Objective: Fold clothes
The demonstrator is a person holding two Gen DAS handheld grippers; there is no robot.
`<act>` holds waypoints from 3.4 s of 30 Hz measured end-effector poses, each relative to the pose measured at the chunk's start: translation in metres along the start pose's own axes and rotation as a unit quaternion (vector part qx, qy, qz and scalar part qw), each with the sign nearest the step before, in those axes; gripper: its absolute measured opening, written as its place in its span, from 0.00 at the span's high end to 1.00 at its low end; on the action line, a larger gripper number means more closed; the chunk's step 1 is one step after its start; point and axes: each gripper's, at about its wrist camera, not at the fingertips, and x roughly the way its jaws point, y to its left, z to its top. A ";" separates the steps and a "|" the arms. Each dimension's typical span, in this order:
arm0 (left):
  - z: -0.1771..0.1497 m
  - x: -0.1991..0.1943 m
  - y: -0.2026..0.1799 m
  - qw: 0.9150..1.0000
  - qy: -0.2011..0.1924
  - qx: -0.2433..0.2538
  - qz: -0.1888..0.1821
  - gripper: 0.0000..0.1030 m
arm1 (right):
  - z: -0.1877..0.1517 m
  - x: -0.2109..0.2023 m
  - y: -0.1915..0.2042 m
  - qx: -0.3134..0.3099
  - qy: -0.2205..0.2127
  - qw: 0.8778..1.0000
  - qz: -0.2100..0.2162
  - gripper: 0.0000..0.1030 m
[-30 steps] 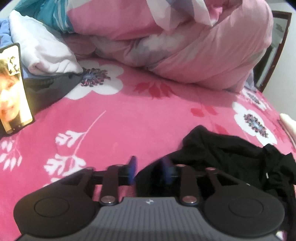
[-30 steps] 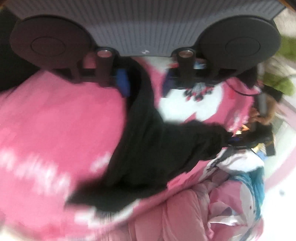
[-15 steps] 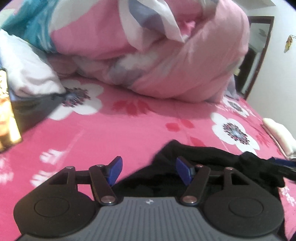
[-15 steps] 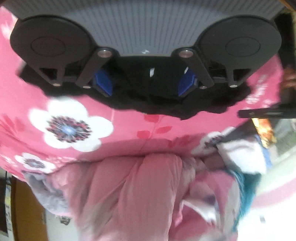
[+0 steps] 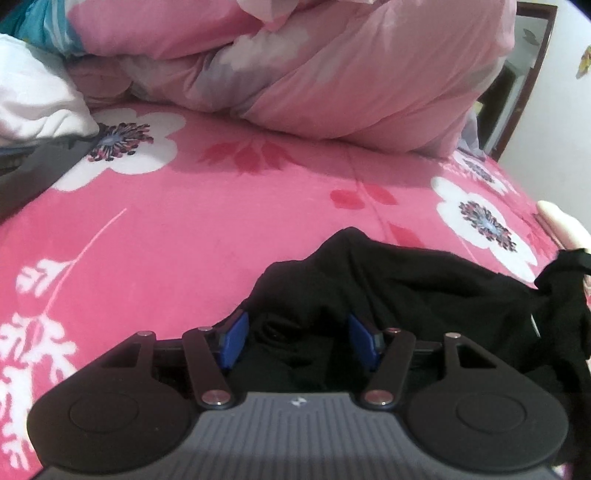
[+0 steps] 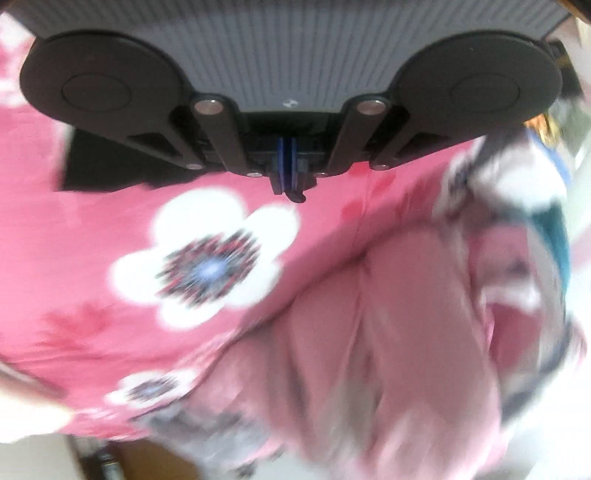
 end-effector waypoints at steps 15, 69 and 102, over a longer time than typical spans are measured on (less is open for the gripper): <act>0.001 0.002 -0.005 0.999 0.004 0.028 0.022 0.42 | -0.089 -0.107 -0.105 0.157 -0.059 0.974 -0.152 0.97; 0.157 0.192 -0.050 0.960 -0.063 0.239 0.134 0.68 | 0.078 0.315 0.076 -0.272 0.109 0.952 -0.092 0.85; 0.016 0.053 -0.082 0.994 0.040 0.033 -0.092 0.74 | -0.131 -0.017 0.057 -0.186 0.128 0.972 -0.072 0.54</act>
